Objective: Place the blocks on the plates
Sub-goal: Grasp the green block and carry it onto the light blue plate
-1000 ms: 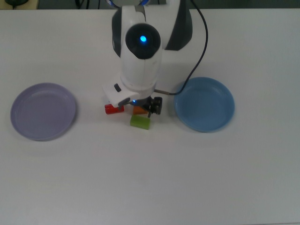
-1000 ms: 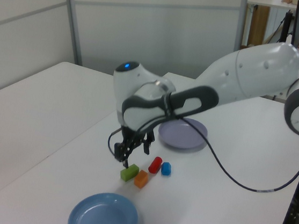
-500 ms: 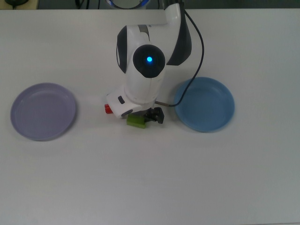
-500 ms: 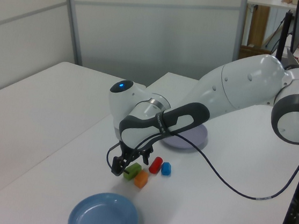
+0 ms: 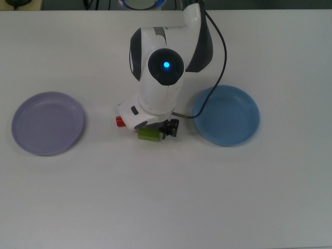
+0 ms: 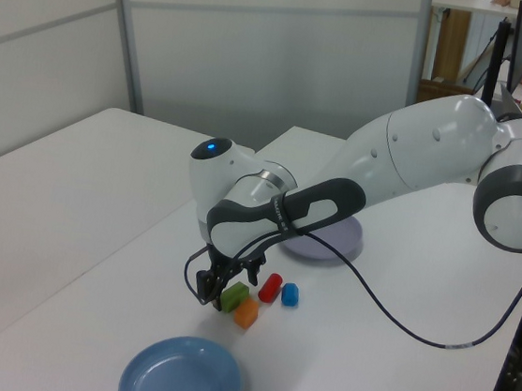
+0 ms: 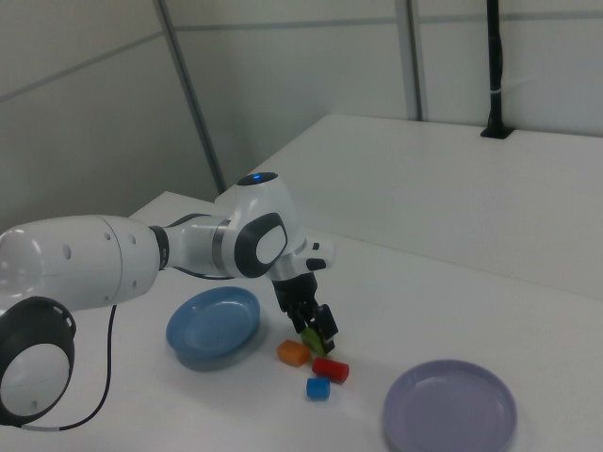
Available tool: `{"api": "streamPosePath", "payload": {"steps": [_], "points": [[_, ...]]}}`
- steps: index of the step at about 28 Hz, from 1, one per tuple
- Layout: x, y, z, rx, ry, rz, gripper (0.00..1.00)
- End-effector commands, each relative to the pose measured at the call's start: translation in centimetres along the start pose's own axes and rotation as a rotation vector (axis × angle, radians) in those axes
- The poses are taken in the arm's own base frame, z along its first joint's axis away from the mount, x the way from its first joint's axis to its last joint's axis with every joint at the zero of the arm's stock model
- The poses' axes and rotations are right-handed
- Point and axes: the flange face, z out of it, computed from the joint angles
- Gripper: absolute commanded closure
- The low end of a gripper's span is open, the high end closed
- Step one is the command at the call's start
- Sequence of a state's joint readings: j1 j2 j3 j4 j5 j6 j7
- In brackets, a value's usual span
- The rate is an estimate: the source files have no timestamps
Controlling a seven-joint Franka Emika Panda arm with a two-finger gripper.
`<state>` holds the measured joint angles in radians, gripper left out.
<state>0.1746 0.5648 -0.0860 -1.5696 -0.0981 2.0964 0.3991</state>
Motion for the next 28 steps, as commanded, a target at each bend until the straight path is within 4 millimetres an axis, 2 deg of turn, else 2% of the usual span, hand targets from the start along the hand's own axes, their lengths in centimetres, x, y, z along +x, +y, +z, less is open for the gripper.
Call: {"api": "streamPosePath", "payload": {"steps": [1,4,5,7,8,10,13,15,16,19,20,21,25,28], "points": [[0.3,0.0,-0.1,-0.015,0.02,0.004,0.13],[0.3,0.0,-0.2,-0.012,0.022,-0.004,0.44],[0.3,0.0,-0.2,-0.01,0.019,-0.016,0.66],[0.3,0.0,-0.2,-0.005,0.016,-0.025,0.93],[0.3,-0.1,-0.3,-0.002,0.017,-0.03,1.0],[0.3,0.0,-0.4,0.0,0.018,-0.034,1.0],[0.5,0.7,-1.6,0.009,0.033,-0.033,1.0],[0.8,1.1,-3.0,0.022,0.052,-0.026,1.0],[0.9,0.7,-4.3,0.044,0.06,-0.021,1.0],[0.7,0.1,-6.0,0.067,0.077,-0.023,1.0],[0.5,-0.3,-6.5,0.072,0.082,-0.03,1.0],[-0.1,-1.8,-7.3,0.087,0.089,-0.053,1.0],[-1.6,-5.5,-8.6,0.115,0.099,-0.118,1.0],[-3.1,-8.1,-8.9,0.113,0.078,-0.169,1.0]]}}
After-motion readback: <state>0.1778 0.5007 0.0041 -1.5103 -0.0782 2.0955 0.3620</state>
